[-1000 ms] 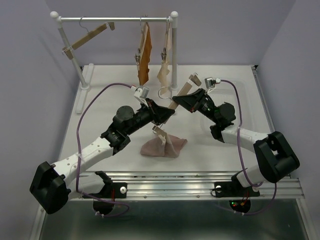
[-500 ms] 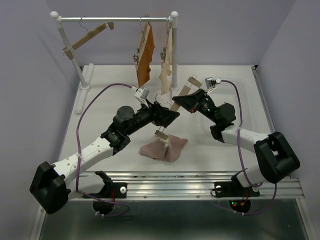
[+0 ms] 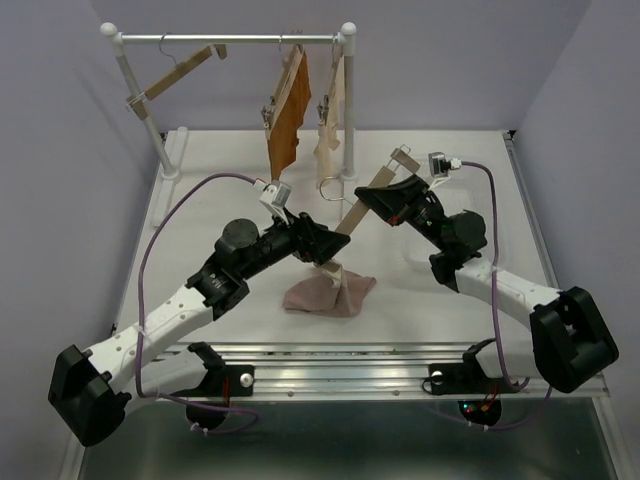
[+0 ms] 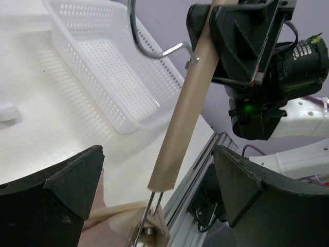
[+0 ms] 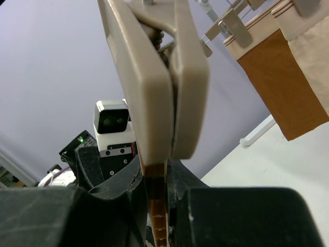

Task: Remove the underwear clipped to the hanger

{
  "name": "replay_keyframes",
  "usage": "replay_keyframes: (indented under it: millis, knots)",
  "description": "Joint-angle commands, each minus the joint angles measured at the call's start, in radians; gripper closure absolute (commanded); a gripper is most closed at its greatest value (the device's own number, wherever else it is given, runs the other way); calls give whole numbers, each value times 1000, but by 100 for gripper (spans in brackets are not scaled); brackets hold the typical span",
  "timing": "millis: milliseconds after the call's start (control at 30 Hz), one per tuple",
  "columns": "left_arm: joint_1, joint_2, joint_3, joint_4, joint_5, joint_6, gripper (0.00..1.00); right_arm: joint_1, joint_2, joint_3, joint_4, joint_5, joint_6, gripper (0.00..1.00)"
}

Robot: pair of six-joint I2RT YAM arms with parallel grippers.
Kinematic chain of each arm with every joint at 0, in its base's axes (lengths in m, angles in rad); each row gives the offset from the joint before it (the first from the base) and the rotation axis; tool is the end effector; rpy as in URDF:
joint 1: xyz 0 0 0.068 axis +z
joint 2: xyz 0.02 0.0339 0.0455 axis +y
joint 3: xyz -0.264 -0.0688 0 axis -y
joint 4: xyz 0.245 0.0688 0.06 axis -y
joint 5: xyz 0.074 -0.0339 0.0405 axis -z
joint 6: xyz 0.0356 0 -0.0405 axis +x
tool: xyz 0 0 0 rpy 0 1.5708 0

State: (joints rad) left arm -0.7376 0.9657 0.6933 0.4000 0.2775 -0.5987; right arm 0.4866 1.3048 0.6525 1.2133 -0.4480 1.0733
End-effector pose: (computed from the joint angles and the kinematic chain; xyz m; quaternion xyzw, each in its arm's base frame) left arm 0.1631 -0.1614 0.3363 0.1490 0.6455 -0.5324 0.5270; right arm 0.2328 0.1406 0.3236 -0.0497 0.5077 0.6765 0.5311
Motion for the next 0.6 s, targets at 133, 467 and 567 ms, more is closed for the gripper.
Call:
replay_keyframes:
  millis: [133,467,567]
  knots:
    - [10,-97,-51,-32,75,22,1,-10,-10,91,-64,16,-38,99]
    - [17,-108,-51,-55,132,25,1,-19,24,165,-78,-6,-49,99]
    - [17,-111,-55,-35,140,25,1,-28,42,182,-77,-8,-49,99]
